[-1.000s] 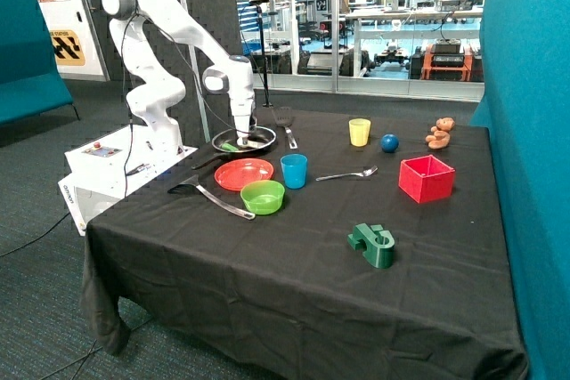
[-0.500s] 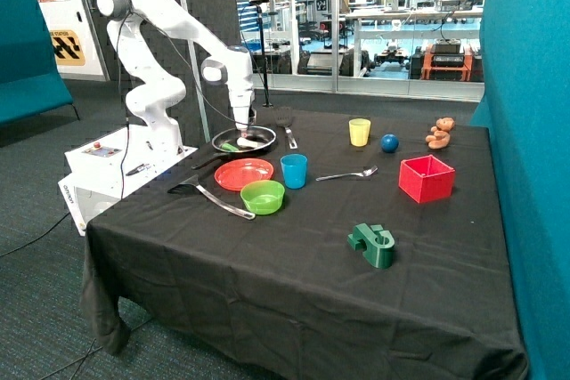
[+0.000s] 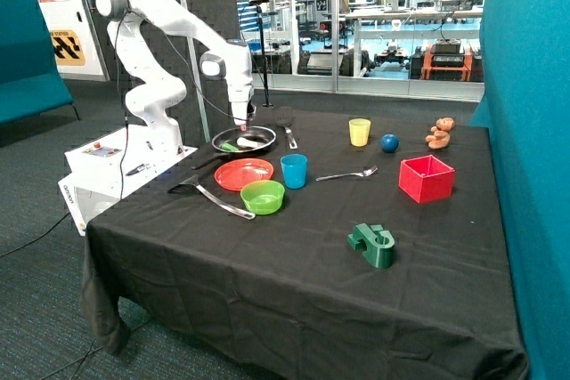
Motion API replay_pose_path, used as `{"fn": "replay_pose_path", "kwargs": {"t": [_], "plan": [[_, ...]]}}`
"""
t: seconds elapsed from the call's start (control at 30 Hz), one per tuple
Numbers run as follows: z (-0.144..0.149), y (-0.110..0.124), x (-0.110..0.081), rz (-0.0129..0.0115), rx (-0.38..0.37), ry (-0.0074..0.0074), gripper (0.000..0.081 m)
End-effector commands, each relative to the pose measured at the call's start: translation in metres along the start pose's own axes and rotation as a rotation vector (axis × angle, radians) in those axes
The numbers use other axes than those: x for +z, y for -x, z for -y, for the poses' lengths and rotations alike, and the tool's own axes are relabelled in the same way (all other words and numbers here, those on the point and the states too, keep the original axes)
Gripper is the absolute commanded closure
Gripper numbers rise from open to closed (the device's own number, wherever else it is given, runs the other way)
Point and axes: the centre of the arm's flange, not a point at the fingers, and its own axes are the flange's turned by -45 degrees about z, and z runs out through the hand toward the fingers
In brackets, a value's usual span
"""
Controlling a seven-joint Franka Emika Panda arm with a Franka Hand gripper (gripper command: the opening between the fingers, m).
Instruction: Cook the vegetables
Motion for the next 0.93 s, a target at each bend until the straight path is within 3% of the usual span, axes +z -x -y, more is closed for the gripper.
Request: {"fn": "replay_pose_path", "kwargs": {"t": [0.0,0.43,0.9], "plan": [[-0.011,0.001,-0.004,0.0011,0.027,0.0,0.0747],[-0.034,-0.009,0.0,0.0011,0.06,0.0,0.071],[-0.043,-0.017,0.0,0.0011,0.04,0.0,0.0705]]}}
